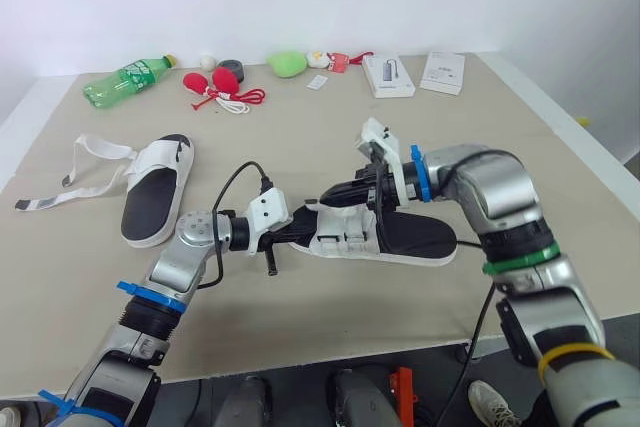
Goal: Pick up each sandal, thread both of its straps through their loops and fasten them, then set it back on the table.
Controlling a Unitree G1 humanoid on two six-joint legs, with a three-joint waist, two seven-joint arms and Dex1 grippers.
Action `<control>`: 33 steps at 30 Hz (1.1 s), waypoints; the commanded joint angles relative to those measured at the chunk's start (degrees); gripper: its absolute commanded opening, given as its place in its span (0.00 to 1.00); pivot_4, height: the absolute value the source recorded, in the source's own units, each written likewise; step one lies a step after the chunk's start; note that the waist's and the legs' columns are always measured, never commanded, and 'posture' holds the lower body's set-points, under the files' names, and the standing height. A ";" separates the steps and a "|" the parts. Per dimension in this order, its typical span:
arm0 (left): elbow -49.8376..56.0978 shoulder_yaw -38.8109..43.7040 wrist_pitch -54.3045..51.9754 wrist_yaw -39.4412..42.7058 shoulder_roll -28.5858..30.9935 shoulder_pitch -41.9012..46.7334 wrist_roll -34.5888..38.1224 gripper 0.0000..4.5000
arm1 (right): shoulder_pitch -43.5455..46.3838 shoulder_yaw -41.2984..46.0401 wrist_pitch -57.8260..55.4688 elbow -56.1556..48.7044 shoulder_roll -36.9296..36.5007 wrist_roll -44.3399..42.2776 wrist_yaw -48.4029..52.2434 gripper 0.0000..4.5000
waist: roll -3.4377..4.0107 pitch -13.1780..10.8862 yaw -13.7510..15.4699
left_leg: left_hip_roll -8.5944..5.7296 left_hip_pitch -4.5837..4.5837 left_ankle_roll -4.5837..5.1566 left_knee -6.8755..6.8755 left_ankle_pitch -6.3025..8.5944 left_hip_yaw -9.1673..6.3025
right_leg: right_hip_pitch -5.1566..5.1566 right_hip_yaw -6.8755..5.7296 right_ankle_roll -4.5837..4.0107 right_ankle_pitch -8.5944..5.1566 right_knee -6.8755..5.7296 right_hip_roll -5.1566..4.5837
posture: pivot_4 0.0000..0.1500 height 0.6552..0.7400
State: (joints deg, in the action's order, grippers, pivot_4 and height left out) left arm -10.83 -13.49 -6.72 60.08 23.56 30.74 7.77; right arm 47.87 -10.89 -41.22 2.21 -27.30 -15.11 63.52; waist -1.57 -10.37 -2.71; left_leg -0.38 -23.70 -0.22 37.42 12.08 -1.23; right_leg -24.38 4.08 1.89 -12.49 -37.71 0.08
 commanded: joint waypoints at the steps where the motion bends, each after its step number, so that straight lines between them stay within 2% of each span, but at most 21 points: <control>1: 0.46 -0.56 -0.43 0.66 0.57 -0.39 -0.22 0.00 | -2.98 1.68 21.65 -3.16 0.05 5.92 -5.98 0.02 | 0.00 0.00 0.00 | 0.00 0.01 0.00 0.01 0.00 0.03 | 0.00 0.00 0.00 0.00 0.00 0.00 | 1.00 1.00; 5: 0.04 -0.61 -0.46 0.92 0.54 0.09 -0.20 0.00 | -6.47 -1.41 53.12 0.33 -2.86 16.25 -9.53 0.02 | 0.00 0.00 0.02 | -0.02 0.02 0.00 0.03 0.00 0.10 | 0.01 0.03 0.02 0.00 0.00 -0.01 | 1.00 1.00; 9: -0.42 -0.61 -0.46 1.10 0.39 0.59 -0.20 0.00 | -5.48 -4.38 83.75 7.93 -8.00 29.86 -17.26 0.02 | 0.00 0.00 0.01 | -0.05 0.03 0.00 0.02 0.00 0.16 | 0.01 0.07 0.04 -0.01 0.02 -0.02 | 1.00 1.00; 11: -0.58 -0.66 -0.35 1.20 0.37 0.68 -0.22 0.00 | -4.57 -4.96 94.89 10.97 -9.91 35.89 -21.80 0.02 | -0.01 -0.01 0.01 | -0.05 0.05 0.00 0.00 0.00 0.18 | 0.01 0.08 0.04 -0.01 0.02 -0.01 | 1.00 1.00; 14: -0.93 -0.73 -0.18 1.39 0.32 0.89 -0.28 0.00 | -2.69 -3.54 109.14 12.91 -10.94 49.66 -31.80 0.02 | -0.01 -0.01 -0.01 | -0.04 0.11 0.00 -0.03 -0.01 0.21 | 0.02 0.16 0.02 -0.01 0.02 0.02 | 1.00 1.00; 17: -1.22 -0.81 -0.27 1.47 -0.02 1.22 -0.29 0.00 | -0.68 -1.79 114.54 13.71 -10.85 62.90 -43.38 0.02 | -0.01 -0.01 0.00 | 0.01 0.23 -0.01 -0.06 -0.01 0.24 | 0.07 0.22 -0.02 0.01 0.01 0.09 | 1.00 1.00; 21: -1.41 -0.86 -0.39 1.66 -0.32 1.46 -0.27 0.00 | 2.24 -3.26 113.59 12.57 -13.13 80.38 -61.91 0.02 | -0.01 -0.01 0.09 | -0.05 0.29 -0.11 -0.05 -0.07 0.24 | 0.07 0.26 -0.06 0.00 -0.13 0.06 | 1.00 1.00; 28: -1.57 -0.70 -0.66 1.64 -0.44 1.36 -0.13 0.00 | 5.80 -9.23 108.12 11.51 -18.32 93.88 -83.44 0.02 | -0.01 -0.01 0.12 | -0.22 0.34 -0.13 -0.05 -0.08 0.29 | 0.06 0.44 -0.20 -0.11 -0.33 -0.02 | 1.00 1.00; 33: -1.50 -0.62 -0.79 1.62 -0.45 1.29 -0.03 0.00 | 6.65 -13.04 103.81 10.08 -22.46 98.72 -95.12 0.02 | -0.01 -0.01 0.18 | -0.34 0.33 -0.12 -0.06 -0.08 0.29 | 0.06 0.58 -0.25 -0.15 -0.36 -0.06 | 1.00 1.00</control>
State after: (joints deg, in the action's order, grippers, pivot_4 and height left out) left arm -12.06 -13.66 -6.63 61.84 22.93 32.13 8.40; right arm 52.33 -24.88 64.46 14.75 -48.49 83.61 -27.11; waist -1.58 -10.37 -2.53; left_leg -0.73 -23.37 -0.34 37.36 12.01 -0.92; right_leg -24.32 4.70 1.63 -12.72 -38.07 0.01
